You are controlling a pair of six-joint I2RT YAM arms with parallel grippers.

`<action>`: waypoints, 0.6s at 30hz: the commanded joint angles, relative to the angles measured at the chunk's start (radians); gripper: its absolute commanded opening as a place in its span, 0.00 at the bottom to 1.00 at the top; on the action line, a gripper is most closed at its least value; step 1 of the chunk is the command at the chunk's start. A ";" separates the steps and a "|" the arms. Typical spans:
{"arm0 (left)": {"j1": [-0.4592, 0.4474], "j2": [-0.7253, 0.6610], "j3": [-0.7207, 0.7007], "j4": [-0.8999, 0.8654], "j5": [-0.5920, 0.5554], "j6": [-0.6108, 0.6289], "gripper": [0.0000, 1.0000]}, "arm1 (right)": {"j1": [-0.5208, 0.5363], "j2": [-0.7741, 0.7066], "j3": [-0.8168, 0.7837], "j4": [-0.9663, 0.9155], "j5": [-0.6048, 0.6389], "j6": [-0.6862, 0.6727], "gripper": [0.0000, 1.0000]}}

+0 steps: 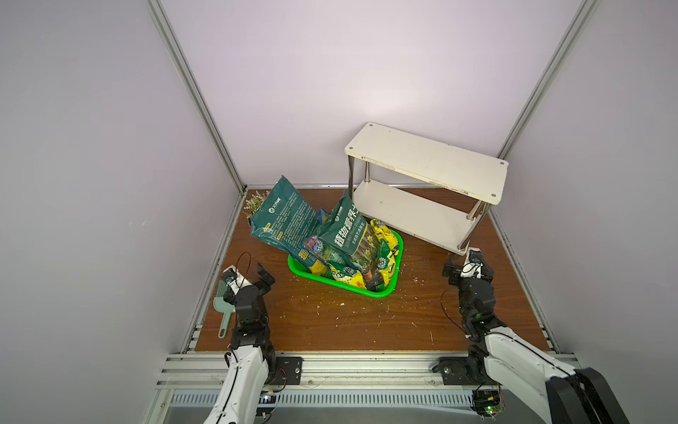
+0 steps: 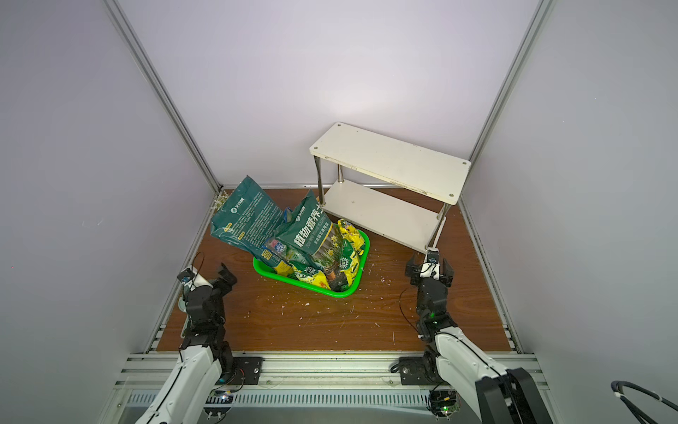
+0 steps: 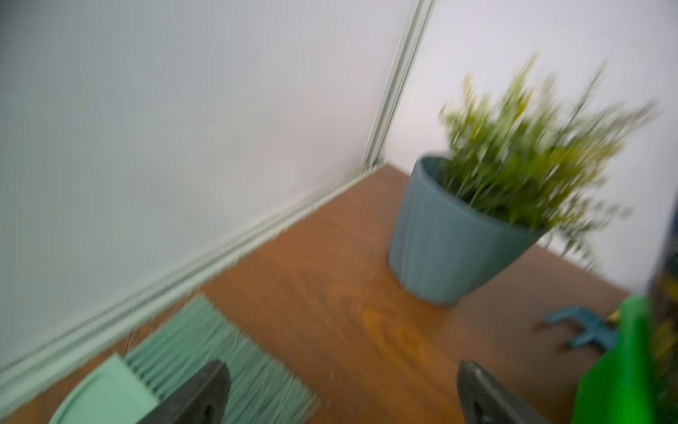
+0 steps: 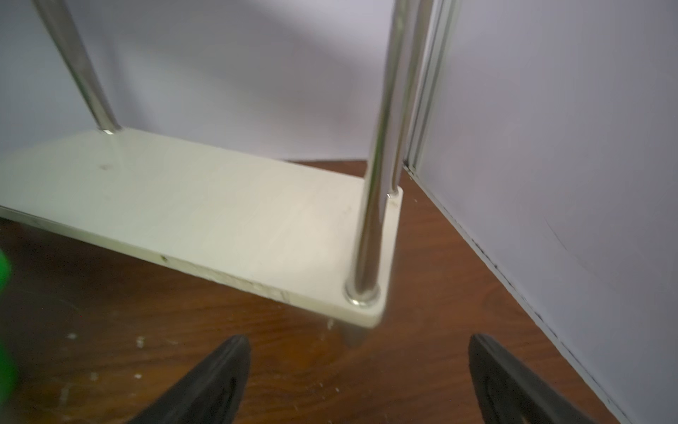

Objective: Take down the fertilizer bag from the shelf
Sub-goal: Reset both arms

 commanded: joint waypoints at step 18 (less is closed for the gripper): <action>0.001 0.885 0.011 1.001 0.326 0.228 1.00 | -0.100 0.526 0.182 0.416 -0.254 -0.051 0.99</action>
